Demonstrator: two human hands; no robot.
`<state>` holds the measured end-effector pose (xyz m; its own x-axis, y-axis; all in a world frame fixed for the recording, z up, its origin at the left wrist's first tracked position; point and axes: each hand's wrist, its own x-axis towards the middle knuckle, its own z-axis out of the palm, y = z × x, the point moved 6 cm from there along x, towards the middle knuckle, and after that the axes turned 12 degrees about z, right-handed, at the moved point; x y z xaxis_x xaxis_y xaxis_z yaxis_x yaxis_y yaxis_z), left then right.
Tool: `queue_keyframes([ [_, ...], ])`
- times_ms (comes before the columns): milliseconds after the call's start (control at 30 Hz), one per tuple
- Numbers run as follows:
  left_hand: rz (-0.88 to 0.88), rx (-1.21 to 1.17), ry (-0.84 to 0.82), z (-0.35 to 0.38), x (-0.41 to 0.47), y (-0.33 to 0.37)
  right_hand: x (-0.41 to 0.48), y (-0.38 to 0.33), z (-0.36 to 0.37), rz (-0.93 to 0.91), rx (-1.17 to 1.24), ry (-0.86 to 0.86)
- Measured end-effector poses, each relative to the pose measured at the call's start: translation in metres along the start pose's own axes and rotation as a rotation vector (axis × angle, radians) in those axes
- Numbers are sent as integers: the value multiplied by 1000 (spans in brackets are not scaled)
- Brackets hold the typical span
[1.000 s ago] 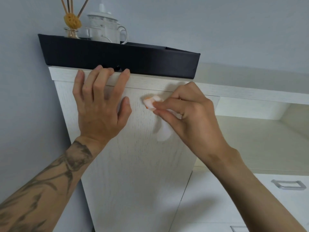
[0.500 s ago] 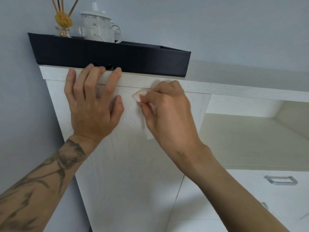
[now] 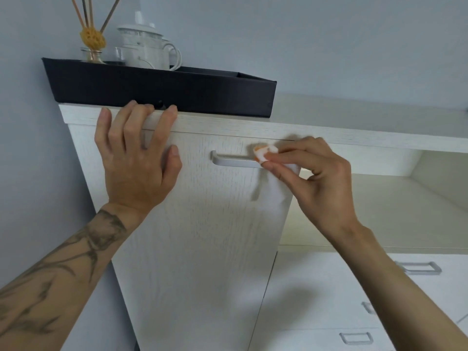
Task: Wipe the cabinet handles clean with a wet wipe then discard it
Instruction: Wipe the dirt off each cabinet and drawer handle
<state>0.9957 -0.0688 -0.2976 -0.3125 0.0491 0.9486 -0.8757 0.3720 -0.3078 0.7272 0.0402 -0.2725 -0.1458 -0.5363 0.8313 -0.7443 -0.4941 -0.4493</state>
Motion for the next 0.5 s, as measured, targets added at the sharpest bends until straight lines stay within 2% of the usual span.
queue_keyframes([
  [100, -5, -5, -5, -1, 2, 0, -8, 10, 7, 238, 252, 20],
  [233, -28, -40, -38, -5, 4, 3, -23, 22, 15, 523, 560, 153],
  [333, -39, -53, -104, -11, 5, 5, -31, 17, 17, 547, 555, 252],
  [500, -42, -80, -252, -26, 10, 7, -46, -7, 15, 429, 324, 338],
])
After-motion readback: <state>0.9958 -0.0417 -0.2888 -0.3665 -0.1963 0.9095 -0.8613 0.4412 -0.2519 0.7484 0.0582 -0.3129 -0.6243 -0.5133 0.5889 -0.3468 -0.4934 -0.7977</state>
